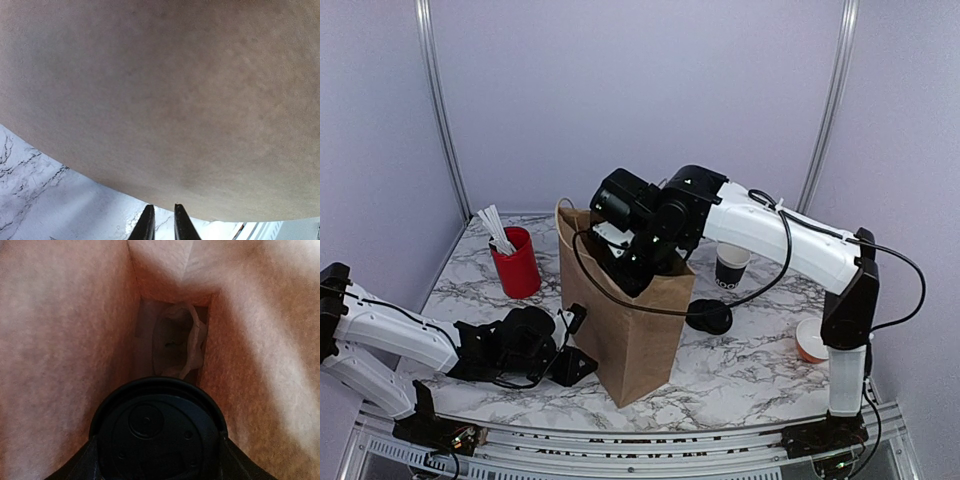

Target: Pack the takeout coffee

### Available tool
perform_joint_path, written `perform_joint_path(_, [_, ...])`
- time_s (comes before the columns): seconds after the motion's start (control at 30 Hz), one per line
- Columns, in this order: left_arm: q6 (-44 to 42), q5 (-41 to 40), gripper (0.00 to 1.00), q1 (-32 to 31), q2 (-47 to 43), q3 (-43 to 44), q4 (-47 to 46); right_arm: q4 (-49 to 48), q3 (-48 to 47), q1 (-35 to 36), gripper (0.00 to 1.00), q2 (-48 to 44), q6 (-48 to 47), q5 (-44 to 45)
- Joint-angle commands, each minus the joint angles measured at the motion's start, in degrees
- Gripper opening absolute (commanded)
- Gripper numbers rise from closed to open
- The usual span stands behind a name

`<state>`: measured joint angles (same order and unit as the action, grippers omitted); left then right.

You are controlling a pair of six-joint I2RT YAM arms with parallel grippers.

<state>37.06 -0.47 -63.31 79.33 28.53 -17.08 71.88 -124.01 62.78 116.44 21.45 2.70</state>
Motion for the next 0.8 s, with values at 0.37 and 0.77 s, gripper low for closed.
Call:
perform_joint_path(0.37, [-0.75,0.4,0.14,1.5,-1.7,-0.54,-1.2,6.67,-3.38,0.15,0.59,1.01,1.17,-0.27])
perform_joint_path(0.77, [-0.85,0.8,0.14,2.23,-1.32,-0.32,-1.11,4.62,4.41,0.14,0.59,-0.79,1.14,-1.3])
